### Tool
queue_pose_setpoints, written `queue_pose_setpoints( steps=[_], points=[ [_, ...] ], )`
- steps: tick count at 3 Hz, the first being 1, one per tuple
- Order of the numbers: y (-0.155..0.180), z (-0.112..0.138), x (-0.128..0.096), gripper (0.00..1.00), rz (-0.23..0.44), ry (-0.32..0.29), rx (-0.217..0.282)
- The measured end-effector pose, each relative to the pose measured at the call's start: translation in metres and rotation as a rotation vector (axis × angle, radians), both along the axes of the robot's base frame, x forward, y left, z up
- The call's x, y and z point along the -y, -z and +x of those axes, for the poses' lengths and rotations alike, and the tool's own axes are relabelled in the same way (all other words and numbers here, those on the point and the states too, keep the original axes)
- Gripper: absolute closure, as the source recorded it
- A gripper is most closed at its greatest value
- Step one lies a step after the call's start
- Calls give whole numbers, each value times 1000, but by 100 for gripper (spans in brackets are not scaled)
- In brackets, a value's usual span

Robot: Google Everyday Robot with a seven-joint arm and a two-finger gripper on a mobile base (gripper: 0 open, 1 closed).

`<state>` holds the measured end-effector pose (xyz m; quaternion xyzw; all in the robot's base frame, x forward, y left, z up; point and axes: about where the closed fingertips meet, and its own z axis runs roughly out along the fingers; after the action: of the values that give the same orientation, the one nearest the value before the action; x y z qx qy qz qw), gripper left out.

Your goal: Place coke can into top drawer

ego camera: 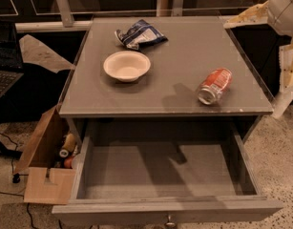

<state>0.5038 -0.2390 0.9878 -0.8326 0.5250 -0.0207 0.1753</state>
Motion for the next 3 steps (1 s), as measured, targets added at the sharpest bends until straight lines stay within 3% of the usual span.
queue_pose_setpoints(
  steps=[1,2,3],
  points=[
    [9,23,21,0,5,-26,9],
    [27,38,28,0,46,-70,1],
    [47,52,14,0,114,-153,-14]
  ],
)
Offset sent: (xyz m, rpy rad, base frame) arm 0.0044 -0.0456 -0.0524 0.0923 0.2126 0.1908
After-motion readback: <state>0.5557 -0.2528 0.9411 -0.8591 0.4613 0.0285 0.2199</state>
